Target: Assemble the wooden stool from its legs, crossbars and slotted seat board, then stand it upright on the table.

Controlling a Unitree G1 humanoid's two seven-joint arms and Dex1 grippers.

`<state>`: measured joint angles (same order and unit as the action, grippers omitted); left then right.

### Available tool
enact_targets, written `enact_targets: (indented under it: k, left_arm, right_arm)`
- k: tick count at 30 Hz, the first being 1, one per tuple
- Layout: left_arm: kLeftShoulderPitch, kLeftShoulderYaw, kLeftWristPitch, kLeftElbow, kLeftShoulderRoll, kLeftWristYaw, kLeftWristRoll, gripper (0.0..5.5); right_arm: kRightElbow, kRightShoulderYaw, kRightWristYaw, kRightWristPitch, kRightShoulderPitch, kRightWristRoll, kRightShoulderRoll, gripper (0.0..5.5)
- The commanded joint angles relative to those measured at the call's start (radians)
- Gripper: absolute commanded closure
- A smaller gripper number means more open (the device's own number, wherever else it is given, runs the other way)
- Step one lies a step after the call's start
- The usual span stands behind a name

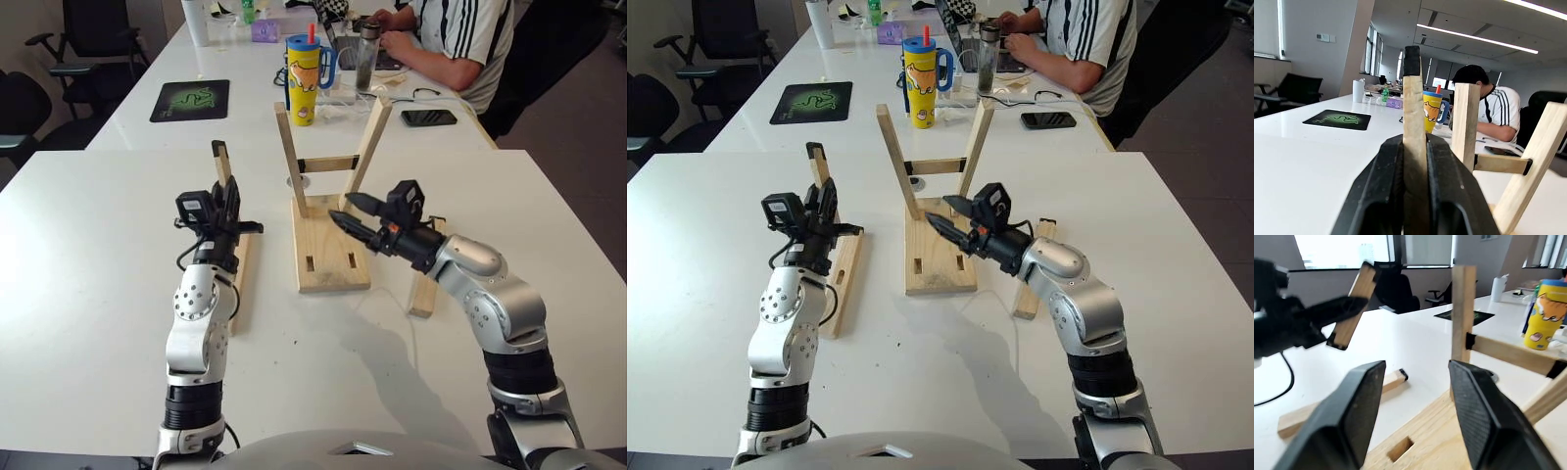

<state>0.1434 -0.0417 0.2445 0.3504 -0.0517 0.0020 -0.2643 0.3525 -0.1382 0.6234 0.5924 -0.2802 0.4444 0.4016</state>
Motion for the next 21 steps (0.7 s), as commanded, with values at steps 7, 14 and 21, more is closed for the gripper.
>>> enact_targets:
  k: [7, 14, 21]
  left_arm:
    - [0.086, -0.009, 0.152, 0.042, -0.054, 0.035, -0.177, 5.08]
    - [0.077, 0.014, 0.189, 0.054, -0.035, 0.032, -0.236, 5.08]
    - [0.070, 0.028, 0.205, 0.063, -0.024, 0.022, -0.261, 5.08]
  right_arm:
    - [-0.068, -0.055, -0.110, 0.157, -0.109, 0.058, -0.207, 3.14]
    - [-0.117, -0.039, -0.179, 0.178, -0.142, 0.064, -0.296, 3.14]
    - [-0.126, 0.007, -0.173, 0.201, -0.172, 0.130, -0.356, 3.14]
